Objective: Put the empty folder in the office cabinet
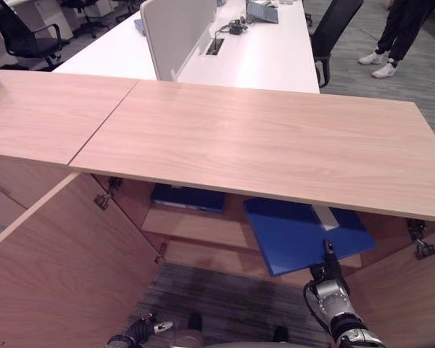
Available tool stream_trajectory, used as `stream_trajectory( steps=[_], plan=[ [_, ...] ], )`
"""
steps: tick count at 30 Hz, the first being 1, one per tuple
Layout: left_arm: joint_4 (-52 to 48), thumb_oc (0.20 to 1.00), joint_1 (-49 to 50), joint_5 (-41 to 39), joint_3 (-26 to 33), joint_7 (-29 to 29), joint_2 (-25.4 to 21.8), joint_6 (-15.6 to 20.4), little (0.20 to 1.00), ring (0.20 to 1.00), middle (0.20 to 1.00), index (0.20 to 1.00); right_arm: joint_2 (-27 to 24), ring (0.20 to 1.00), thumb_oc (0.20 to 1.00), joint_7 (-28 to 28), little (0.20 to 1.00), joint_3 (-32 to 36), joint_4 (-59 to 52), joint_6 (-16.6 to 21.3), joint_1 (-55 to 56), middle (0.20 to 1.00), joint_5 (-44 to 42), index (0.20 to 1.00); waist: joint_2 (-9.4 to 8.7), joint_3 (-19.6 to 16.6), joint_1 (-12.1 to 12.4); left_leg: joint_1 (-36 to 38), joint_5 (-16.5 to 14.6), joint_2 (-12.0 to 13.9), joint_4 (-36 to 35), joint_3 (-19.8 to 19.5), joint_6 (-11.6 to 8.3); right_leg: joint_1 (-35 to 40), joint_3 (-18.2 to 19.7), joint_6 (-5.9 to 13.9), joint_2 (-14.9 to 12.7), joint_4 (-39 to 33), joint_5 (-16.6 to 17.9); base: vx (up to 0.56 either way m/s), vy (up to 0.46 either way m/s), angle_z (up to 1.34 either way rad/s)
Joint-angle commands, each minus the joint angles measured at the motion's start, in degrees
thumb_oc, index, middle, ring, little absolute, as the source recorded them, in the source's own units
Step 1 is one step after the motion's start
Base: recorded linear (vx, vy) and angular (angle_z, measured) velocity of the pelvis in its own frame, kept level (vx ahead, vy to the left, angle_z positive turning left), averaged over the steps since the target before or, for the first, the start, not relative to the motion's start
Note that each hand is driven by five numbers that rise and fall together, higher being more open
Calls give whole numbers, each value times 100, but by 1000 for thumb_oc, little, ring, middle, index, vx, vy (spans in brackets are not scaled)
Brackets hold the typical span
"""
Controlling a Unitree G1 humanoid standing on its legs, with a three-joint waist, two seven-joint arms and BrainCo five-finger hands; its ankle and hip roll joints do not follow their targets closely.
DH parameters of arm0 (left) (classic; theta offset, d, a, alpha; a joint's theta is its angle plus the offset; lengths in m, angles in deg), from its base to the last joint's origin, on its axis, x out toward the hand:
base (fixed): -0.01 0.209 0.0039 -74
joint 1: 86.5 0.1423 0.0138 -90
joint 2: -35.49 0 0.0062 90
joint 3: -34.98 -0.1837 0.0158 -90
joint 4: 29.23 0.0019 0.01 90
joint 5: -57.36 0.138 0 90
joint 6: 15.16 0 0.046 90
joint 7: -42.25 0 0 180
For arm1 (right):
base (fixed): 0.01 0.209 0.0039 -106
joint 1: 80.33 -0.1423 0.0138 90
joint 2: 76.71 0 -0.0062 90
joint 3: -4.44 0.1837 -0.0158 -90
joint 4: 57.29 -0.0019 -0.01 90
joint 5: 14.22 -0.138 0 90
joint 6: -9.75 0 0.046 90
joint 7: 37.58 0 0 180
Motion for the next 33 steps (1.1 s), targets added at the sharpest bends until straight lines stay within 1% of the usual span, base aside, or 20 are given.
stream_trajectory(
  steps=[1, 3, 8, 10, 13, 15, 16, 18, 19, 20, 23, 24, 25, 26, 27, 28, 29, 30, 32, 33],
  plan=[
    [140, 1000, 23, 90, -119, 14, -104, 101, 1000, 1000, 1000, 1000, -287, 200, 200, -149, 200, 120, -248, 268, -838, 200, -356, 200, 31, -75, 101, -123, -357, 286, 89, -76, -99, 345, -66, 275, -80, 319, -849, 87, 118, -13],
    [105, 1000, 61, 57, -155, 24, -196, 119, 1000, 1000, 1000, 1000, -415, 200, 200, -103, 200, 168, -128, 336, -1235, 200, -468, 200, 13, -72, 157, -115, -402, 267, 81, -40, -70, 305, -77, 333, -135, 322, -818, 36, 47, -15],
    [-99, 1000, 16, -202, -282, 46, -401, 152, 1000, 1000, 1000, 1000, -1061, 200, 200, 56, 200, 406, 320, 508, -2452, 200, -734, 200, 19, 62, 312, -274, -401, 219, 84, -20, -57, 94, -135, 435, -259, 342, -734, -39, 23, -4],
    [-216, 1000, -31, -368, -377, 64, -484, 167, 1000, 1000, 1000, 1000, -1474, 200, 200, 139, 200, 533, 607, 575, -3013, 200, -882, 200, 47, 155, 374, -413, -384, 200, 94, -55, -58, -33, -175, 464, -304, 391, -715, -87, 18, 0],
    [-408, 1000, -229, -596, -601, 111, -628, 185, 1000, 1000, 1000, 1000, -2192, 200, 200, 207, 200, 449, 1078, 586, -4045, 200, -993, 200, 169, 458, 467, -800, -318, 192, 225, -158, -77, -424, -188, 485, -387, 646, -722, -162, 12, 5],
    [-570, 1000, -370, -759, -779, 167, -757, 211, 1000, 1000, 1000, 1000, -2510, 200, 200, 247, 200, 304, 1232, 624, -4652, 200, -1058, 200, 271, 733, 495, -1263, -344, 200, 606, -222, -99, -816, -134, 463, -448, 941, -766, -262, -13, 10],
    [-747, 1000, -483, -955, -876, 194, -888, 215, 1000, 1000, 1000, 1000, -2826, 200, 200, 282, 200, 151, 1331, 695, -5142, 200, -1120, 200, 375, 969, 540, -1784, -405, 185, 1121, -308, -155, -1211, -127, 419, -504, 1307, -847, -268, -57, 9],
    [-882, 1000, -598, -1110, -946, 162, -1024, 262, 1000, 1000, 1000, 1000, -3168, 200, 200, 360, 200, -68, 1674, 693, -5584, 200, -1089, 200, 510, 1093, 583, -2396, -532, 151, 1669, -454, -231, -1761, -132, 389, -541, 1880, -1046, -174, -56, 15],
    [-942, 1000, -595, -1159, -957, 138, -1037, 277, 1000, 1000, 1000, 1000, -3182, 200, 200, 375, 200, -85, 1734, 681, -5599, 200, -1068, 200, 546, 1132, 588, -2530, -600, 131, 1820, -464, -244, -1906, -121, 373, -540, 2041, -1120, -110, -44, 15],
    [-961, 1000, -669, -1300, -960, 30, -1046, 311, 1000, 1000, 1000, 1000, -3292, 200, 200, 455, 200, -98, 2047, 637, -5632, 200, -1056, 200, 676, 1254, 622, -3020, -704, 148, 2254, -536, -267, -2410, -128, 357, -605, 2543, -1324, -89, -39, 0],
    [-1067, 1000, -758, -1346, -1053, -43, -1067, 372, 1000, 1000, 1000, 1000, -3295, 200, 200, 532, 200, -96, 2299, 576, -5672, 200, -1041, 200, 797, 1336, 623, -3509, -848, 130, 2653, -588, -278, -2940, -56, 339, -664, 3033, -1536, -61, -17, -11],
    [-1072, 1000, -761, -1348, -1058, -45, -1066, 369, 1000, 1000, 1000, 1000, -3305, 200, 200, 528, 200, -99, 2308, 572, -5679, 200, -1041, 200, 790, 1299, 631, -3576, -865, 126, 2695, -591, -279, -3011, -46, 337, -671, 3084, -1560, -79, -15, 37],
    [-1201, 1000, -804, -1459, -1089, -105, -1110, 424, 1000, 1000, 1000, 1000, -3342, 200, 200, 567, 200, -88, 2428, 570, -5693, 200, -1057, 200, 886, 1397, 645, -3864, -915, 128, 2911, -624, -286, -3330, -6, 311, -713, 3376, -1645, 0, -53, 35],
    [-1314, 1000, -850, -1570, -1122, -152, -1116, 450, 1000, 1000, 1000, 1000, -3375, 200, 200, 647, 200, -60, 2505, 615, -5724, 200, -1124, 200, 938, 1404, 654, -4124, -1119, 102, 3143, -680, -297, -3644, 69, 327, -732, 3674, -1891, -50, -66, -4],
    [-1368, 1000, -890, -1624, -1158, -183, -1129, 460, 1000, 1000, 1000, 1000, -3364, 200, 200, 682, 200, -76, 2529, 660, -5749, 200, -1201, 200, 968, 1423, 669, -4318, -1128, 81, 3272, -699, -282, -3849, 104, 306, -755, 3851, -1931, -29, -114, 3],
    [-1558, 1000, -928, -1779, -1219, -235, -1193, 518, 1000, 1000, 1000, 1000, -3374, 200, 200, 788, 200, -152, 2554, 743, -5917, 200, -1305, 200, 1050, 1445, 662, -4898, -1241, 33, 3573, -762, -277, -4483, 240, 296, -829, 4281, -2095, -118, -86, 11],
    [-1626, 1000, -934, -1884, -1202, -280, -1211, 535, 1000, 1000, 1000, 1000, -3409, 200, 200, 822, 200, -188, 2545, 790, -5993, 200, -1344, 200, 1116, 1437, 667, -5216, -1251, -19, 3676, -791, -256, -4861, 329, 283, -845, 4476, -2135, -67, -73, 18],
    [-1632, 1000, -942, -1896, -1201, -282, -1207, 531, 1000, 1000, 1000, 1000, -3414, 200, 200, 826, 200, -200, 2545, 793, -6010, 200, -1347, 200, 1100, 1383, 672, -5316, -1258, -31, 3718, -789, -255, -4975, 350, 284, -859, 4536, -2151, -42, -22, 13],
    [-1604, 1000, -939, -2046, -1141, -360, -1189, 574, 1000, 1000, 1000, 1000, -3498, 200, 200, 932, 200, -375, 2538, 907, -6219, 200, -1379, 200, 1139, 1287, 672, -6111, -1314, -66, 4091, -846, -230, -5827, 521, 206, -893, 5059, -2320, 10, -45, 11],
    [-1602, 1000, -938, -2046, -1137, -385, -1184, 581, 1000, 1000, 1000, 1000, -3473, 200, 200, 937, 200, -362, 2513, 931, -6235, 200, -1433, 200, 1141, 1255, 666, -6282, -1345, -95, 4207, -867, -216, -6016, 572, 182, -886, 5199, -2363, 47, -64, 13]
  ],
)
